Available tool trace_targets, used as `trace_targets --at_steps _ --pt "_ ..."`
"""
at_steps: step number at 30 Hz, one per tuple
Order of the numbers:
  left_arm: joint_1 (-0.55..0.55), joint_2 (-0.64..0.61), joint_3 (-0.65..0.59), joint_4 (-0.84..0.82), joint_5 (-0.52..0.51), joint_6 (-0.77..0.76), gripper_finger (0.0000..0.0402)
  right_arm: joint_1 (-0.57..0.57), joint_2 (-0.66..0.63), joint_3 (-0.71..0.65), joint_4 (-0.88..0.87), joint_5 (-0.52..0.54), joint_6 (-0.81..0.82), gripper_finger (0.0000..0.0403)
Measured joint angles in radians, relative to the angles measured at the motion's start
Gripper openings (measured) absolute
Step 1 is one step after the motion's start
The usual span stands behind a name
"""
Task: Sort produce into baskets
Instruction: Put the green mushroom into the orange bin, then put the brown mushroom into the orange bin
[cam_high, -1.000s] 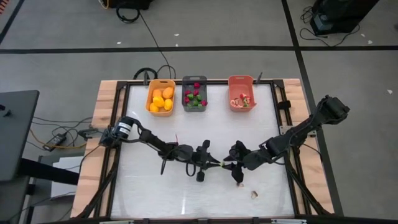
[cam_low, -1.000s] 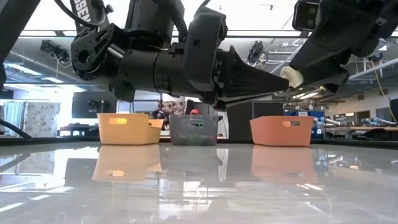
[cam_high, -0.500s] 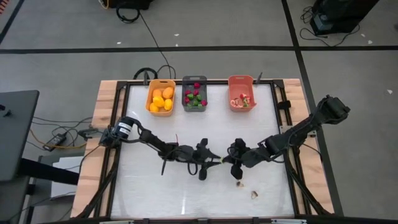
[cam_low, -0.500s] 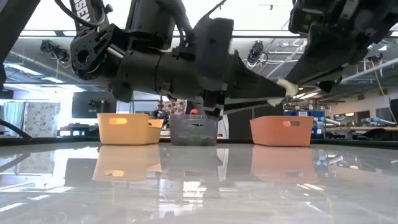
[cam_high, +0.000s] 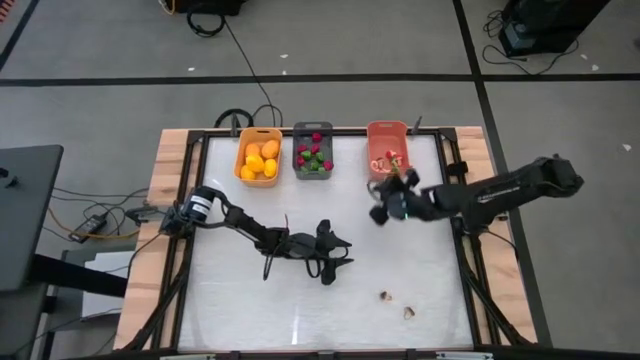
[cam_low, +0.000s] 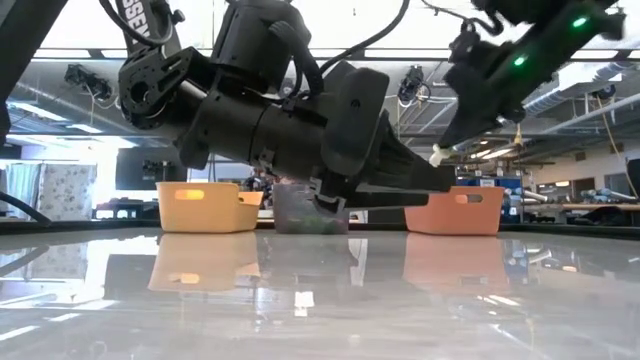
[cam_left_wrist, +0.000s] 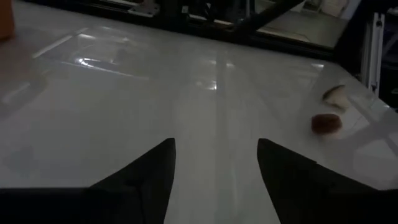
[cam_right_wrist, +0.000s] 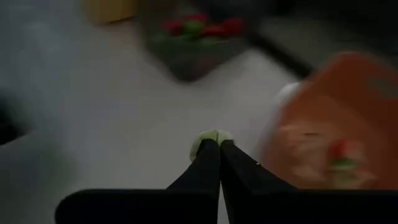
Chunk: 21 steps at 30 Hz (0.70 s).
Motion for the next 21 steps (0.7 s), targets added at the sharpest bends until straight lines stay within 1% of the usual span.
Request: trace_targets --at_steps 4,7,11,15,17,19,21 --pt "0.0 0.0 0.0 -0.018 0.003 0.0 0.0234 -0.145 -0.025 0.0 -0.002 0.016 -0.062 0.0021" --pt "0.0 0.0 0.0 -0.03 0.003 0.0 0.0234 -0.231 -0.027 0.0 0.002 0.027 -0.094 0.0038" --pt "0.0 0.0 0.0 -0.066 0.003 0.046 0.0234 -0.302 -0.028 0.0 -0.002 -0.019 -0.14 0.0091" --pt "-0.001 0.0 0.0 -0.08 0.003 0.081 0.0234 -0.331 -0.058 0.0 -0.001 0.006 -0.158 0.0156" --pt "-0.004 0.0 0.0 -0.081 0.003 0.082 0.0234 -0.332 -0.08 0.0 -0.002 -0.001 -0.159 0.0183" --pt "-0.008 0.0 0.0 -0.085 0.003 0.083 0.0234 -0.325 -0.106 0.0 -0.002 -0.072 -0.158 0.0204" --pt "-0.012 0.0 0.0 -0.083 0.01 0.083 0.0234 -0.308 -0.129 0.0 -0.002 -0.226 -0.145 0.0218"
